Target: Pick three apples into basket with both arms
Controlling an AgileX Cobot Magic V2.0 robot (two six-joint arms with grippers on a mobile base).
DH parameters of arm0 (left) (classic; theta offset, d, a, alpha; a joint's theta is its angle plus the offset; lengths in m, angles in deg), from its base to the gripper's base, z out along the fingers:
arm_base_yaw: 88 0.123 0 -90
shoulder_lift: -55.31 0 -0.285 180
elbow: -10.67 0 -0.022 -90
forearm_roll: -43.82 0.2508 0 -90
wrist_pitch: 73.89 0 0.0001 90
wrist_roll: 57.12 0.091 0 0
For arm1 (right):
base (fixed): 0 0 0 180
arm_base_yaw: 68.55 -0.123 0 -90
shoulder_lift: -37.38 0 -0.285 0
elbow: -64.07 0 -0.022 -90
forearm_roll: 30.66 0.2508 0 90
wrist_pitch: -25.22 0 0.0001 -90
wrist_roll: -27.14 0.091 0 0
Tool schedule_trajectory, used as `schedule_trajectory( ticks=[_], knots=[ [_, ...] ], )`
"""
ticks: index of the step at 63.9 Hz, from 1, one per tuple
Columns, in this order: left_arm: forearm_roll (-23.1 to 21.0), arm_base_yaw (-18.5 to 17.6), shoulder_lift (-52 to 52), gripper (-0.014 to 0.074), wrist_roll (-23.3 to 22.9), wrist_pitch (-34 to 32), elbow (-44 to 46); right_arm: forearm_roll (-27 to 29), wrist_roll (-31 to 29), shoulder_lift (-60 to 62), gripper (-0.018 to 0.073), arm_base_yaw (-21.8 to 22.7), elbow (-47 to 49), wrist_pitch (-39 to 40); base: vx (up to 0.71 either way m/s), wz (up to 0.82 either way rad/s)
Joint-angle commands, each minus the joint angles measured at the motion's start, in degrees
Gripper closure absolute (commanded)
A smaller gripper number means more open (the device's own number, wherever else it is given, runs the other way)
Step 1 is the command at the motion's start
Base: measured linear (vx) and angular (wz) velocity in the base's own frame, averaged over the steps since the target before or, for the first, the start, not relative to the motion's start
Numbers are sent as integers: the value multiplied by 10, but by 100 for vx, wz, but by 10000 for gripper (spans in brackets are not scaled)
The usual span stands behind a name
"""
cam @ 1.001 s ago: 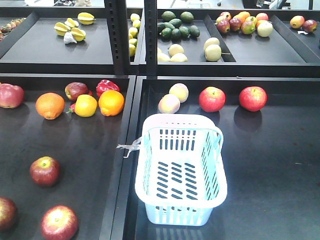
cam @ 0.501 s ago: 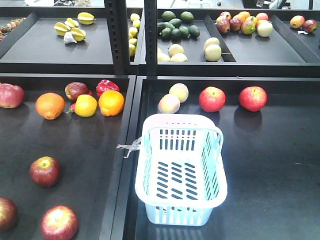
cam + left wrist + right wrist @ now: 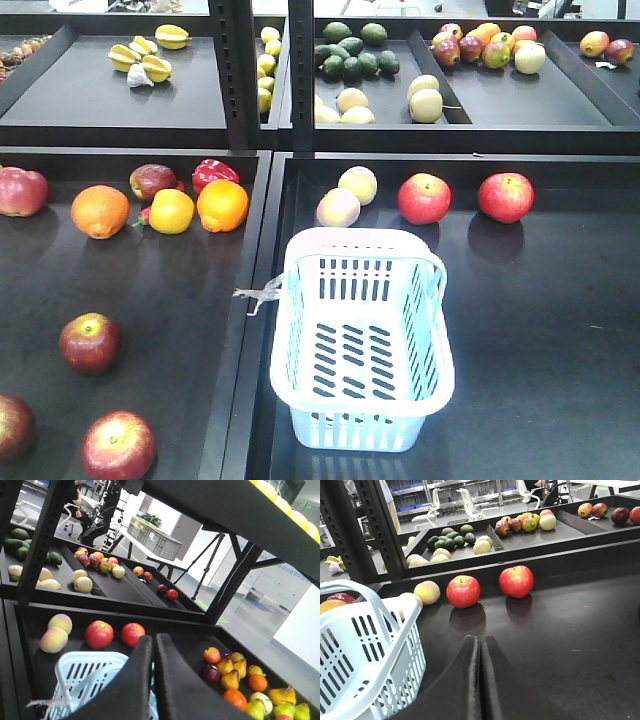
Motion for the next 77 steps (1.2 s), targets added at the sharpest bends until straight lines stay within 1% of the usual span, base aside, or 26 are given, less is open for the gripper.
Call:
schedule_trajectory(
  ticks=[1,5,11,16,24,28,33,38,41,44,49,57,60,63,67,70,77],
  knots=[
    [-49,-5,38,602,54,-19,32,-6,-3,3,564,1,-4,42,0,0],
    [-48,-5,64,600,88,-13,41,-6,-3,3,564,1,-4,42,0,0],
    [-47,-5,114,584,157,36,68,-6,-3,3,564,1,-4,42,0,0],
    [-47,-5,161,556,188,72,94,-6,-3,3,564,1,-4,42,0,0],
    [-44,-5,243,451,248,124,159,-6,-3,3,564,1,-4,42,0,0],
    [-41,-6,286,354,274,138,194,-6,-3,3,564,1,-4,42,0,0],
    [-34,-6,330,221,278,139,241,-6,-3,3,564,1,-4,42,0,0],
    [-33,-6,374,115,278,135,280,-6,-3,3,564,1,-4,42,0,0],
    [-31,-6,404,71,275,138,315,-6,-3,3,564,1,-4,42,0,0],
    [-25,-12,429,55,272,147,341,-6,-3,3,564,1,-4,42,0,0],
    [1,-34,483,57,270,170,393,-6,-3,3,564,1,-4,42,0,0],
    [65,-97,562,87,273,188,483,-6,-3,3,564,1,-4,42,0,0],
    [93,-118,593,94,273,197,512,-6,-3,3,564,1,-4,42,0,0],
    [134,-140,623,97,273,208,549,-6,-3,3,564,1,-4,42,0,0],
    [176,-170,660,97,273,217,585,-6,-3,3,564,1,-4,42,0,0],
    [207,-188,686,97,273,220,610,-6,-3,3,564,1,-4,42,0,0],
    [259,-216,736,97,273,220,653,-6,-3,3,564,1,-4,42,0,0]
  ],
)
